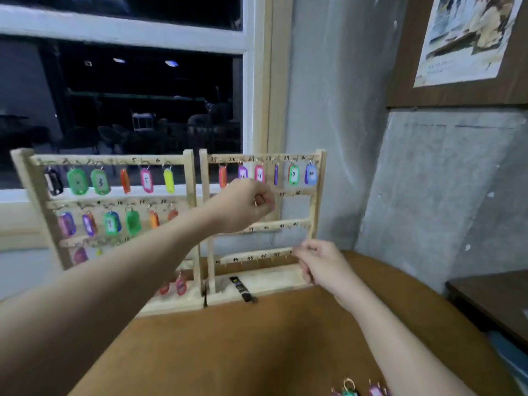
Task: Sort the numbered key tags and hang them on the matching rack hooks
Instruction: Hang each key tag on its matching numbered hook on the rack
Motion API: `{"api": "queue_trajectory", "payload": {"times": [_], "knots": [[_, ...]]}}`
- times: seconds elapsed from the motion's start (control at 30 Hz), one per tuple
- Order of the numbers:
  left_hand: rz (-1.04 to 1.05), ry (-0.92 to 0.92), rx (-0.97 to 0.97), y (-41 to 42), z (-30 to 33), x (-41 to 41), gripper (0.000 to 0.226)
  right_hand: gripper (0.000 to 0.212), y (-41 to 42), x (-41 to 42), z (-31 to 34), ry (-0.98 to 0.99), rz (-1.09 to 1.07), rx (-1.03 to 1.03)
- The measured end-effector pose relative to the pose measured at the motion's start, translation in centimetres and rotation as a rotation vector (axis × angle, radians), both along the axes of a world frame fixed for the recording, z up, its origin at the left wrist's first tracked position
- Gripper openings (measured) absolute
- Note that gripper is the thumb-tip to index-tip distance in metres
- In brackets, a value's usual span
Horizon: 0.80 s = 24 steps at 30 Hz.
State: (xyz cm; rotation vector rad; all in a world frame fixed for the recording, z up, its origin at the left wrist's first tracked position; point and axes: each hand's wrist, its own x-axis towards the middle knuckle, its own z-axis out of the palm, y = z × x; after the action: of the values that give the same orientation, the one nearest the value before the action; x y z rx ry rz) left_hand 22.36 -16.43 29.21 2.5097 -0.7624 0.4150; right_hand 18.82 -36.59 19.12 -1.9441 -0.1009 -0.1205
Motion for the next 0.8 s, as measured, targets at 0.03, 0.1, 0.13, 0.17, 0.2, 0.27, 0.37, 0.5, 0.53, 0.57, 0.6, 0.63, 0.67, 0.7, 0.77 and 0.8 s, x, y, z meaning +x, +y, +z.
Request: {"api": "queue_trajectory", "payload": {"times": [0.03, 0.1, 0.13, 0.17, 0.2, 0.27, 0.37, 0.5, 0.53, 0.57, 0.6, 0.63, 0.67, 0.7, 0.77, 0.8], "knots": [[0.013, 0.057, 0.031, 0.9, -1.5, -1.1, 0.009, 0.027, 0.7, -1.4, -0.6, -0.001, 0.006, -0.013], [0.027, 0.168, 0.06, 2.8, -5.0, -3.6, 0.01, 0.023, 2.1, -4.0, -2.3, 0.019, 0.014, -0.011], [0.044, 0.21, 0.062, 3.7, -6.9, -4.8, 0.01, 0.021, 2.9, -5.3, -3.2, 0.04, 0.02, -0.013], [0.063, 0.251, 0.063, 4.5, -8.9, -5.9, 0.01, 0.021, 3.5, -6.5, -4.3, 0.065, 0.029, -0.022], [0.081, 0.289, 0.073, 5.2, -10.8, -6.9, 0.01, 0.022, 4.0, -7.7, -5.3, 0.092, 0.038, -0.042], [0.095, 0.357, 0.115, 6.4, -14.7, -8.9, 0.009, 0.021, 4.9, -10.0, -7.2, 0.153, 0.064, -0.13], [0.085, 0.447, 0.121, 7.1, -19.3, -11.9, 0.006, 0.017, 5.7, -12.5, -9.9, 0.252, 0.088, -0.255], [0.159, 0.549, 0.085, 7.1, -23.4, -14.5, 0.012, 0.018, 7.3, -14.0, -13.2, 0.333, 0.058, -0.416], [0.185, 0.575, 0.055, 7.1, -24.2, -14.9, 0.015, 0.015, 7.7, -14.2, -13.7, 0.347, 0.057, -0.442], [0.21, 0.593, 0.013, 7.2, -24.7, -15.1, 0.017, 0.013, 8.1, -14.4, -14.0, 0.354, 0.06, -0.473], [0.228, 0.6, -0.027, 7.2, -25.1, -15.2, 0.017, 0.013, 8.4, -14.5, -14.2, 0.352, 0.061, -0.508], [0.234, 0.599, -0.057, 7.2, -25.3, -15.3, 0.018, 0.014, 8.6, -14.6, -14.3, 0.352, 0.056, -0.54], [0.228, 0.6, -0.077, 7.2, -25.4, -15.4, 0.019, 0.016, 8.8, -14.6, -14.2, 0.351, 0.05, -0.568], [0.216, 0.605, -0.088, 7.1, -25.4, -15.5, 0.02, 0.017, 8.9, -14.7, -14.2, 0.35, 0.043, -0.597], [0.191, 0.608, -0.093, 6.8, -25.5, -15.7, 0.021, 0.015, 9.0, -14.7, -14.1, 0.337, 0.04, -0.639], [0.182, 0.607, -0.093, 6.7, -25.5, -15.8, 0.02, 0.015, 9.1, -14.7, -14.0, 0.326, 0.043, -0.656]]}}
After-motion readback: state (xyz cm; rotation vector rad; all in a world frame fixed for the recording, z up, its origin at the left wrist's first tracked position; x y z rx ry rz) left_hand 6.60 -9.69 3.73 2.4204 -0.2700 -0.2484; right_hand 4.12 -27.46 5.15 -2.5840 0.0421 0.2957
